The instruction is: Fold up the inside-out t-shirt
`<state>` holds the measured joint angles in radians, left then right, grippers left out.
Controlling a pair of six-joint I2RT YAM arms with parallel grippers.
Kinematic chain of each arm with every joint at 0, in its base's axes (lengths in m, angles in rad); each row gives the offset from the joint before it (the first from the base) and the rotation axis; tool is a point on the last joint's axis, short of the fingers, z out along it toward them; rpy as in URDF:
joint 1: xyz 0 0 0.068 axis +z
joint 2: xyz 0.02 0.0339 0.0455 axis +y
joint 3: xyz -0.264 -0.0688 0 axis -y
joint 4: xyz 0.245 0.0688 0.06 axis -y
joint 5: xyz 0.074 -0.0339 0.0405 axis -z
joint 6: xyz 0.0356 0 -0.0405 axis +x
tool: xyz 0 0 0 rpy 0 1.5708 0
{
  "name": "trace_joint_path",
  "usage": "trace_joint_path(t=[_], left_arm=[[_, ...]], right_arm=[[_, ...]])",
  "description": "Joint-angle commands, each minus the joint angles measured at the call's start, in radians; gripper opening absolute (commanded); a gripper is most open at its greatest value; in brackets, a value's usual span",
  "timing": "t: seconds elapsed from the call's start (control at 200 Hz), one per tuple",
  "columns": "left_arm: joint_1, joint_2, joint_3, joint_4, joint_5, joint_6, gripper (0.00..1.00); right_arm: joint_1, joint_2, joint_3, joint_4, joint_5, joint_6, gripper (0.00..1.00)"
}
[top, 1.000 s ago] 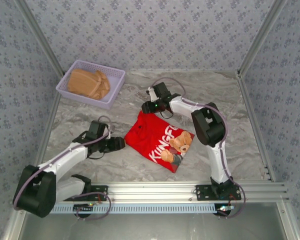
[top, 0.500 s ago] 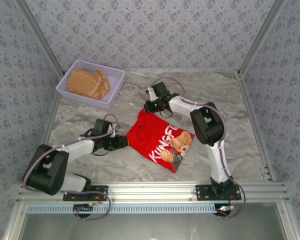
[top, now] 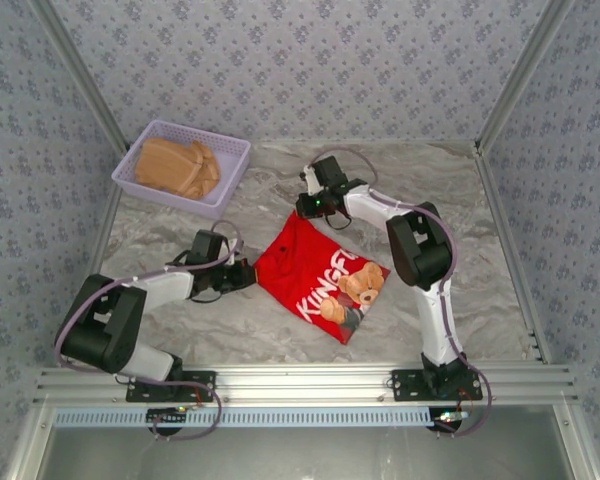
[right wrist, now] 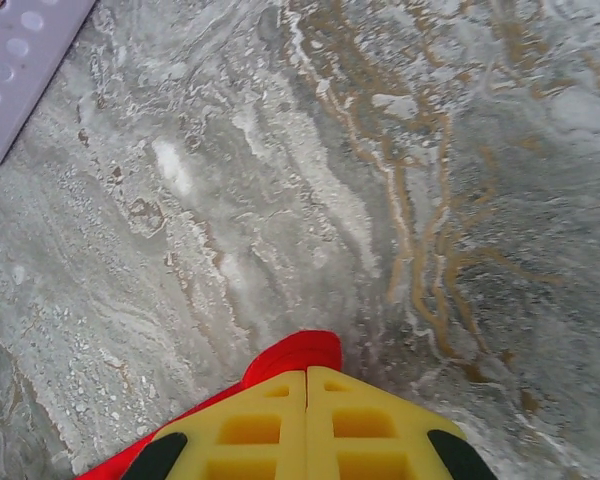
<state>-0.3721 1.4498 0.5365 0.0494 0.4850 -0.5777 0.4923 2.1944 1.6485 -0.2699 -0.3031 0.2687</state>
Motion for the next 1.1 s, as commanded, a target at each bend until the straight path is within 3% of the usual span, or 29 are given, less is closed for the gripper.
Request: trace_joint_path(t=[0.0, 0.27, 0.365, 0.51, 0.635, 0.834, 0.964, 1.094], left_arm=[[0.007, -0.014, 0.016, -0.019, -0.019, -0.011, 0.0], [0.007, -0.113, -0.023, -0.082, -0.156, -0.035, 0.0], [0.007, -0.128, -0.012, -0.089, -0.225, -0.029, 0.0], [0.007, -0.132, 0.072, -0.209, -0.327, 0.031, 0.34], [-0.002, -0.226, 0.087, -0.276, -0.433, 0.039, 0.48], [-0.114, -0.307, 0.076, -0.192, -0.311, 0.008, 0.52], [-0.139, -0.171, 0.13, -0.133, -0.219, -0.005, 0.44], [-0.148, -0.009, 0.237, -0.138, -0.21, 0.04, 0.38]], right_arm=[[-0.024, 0.031, 0.046, -0.056, 0.053, 0.012, 0.03], [-0.042, 0.079, 0.085, -0.049, 0.05, 0.044, 0.05], [-0.042, 0.099, 0.108, -0.062, 0.045, 0.043, 0.12], [-0.057, 0.069, 0.123, -0.103, 0.065, 0.028, 0.28], [-0.069, -0.048, 0.045, -0.102, 0.081, 0.009, 0.39], [-0.07, -0.341, -0.276, -0.102, 0.13, -0.017, 0.43], [-0.057, -0.493, -0.511, -0.136, 0.102, 0.012, 0.42], [-0.054, -0.615, -0.666, -0.212, 0.09, 0.042, 0.4]])
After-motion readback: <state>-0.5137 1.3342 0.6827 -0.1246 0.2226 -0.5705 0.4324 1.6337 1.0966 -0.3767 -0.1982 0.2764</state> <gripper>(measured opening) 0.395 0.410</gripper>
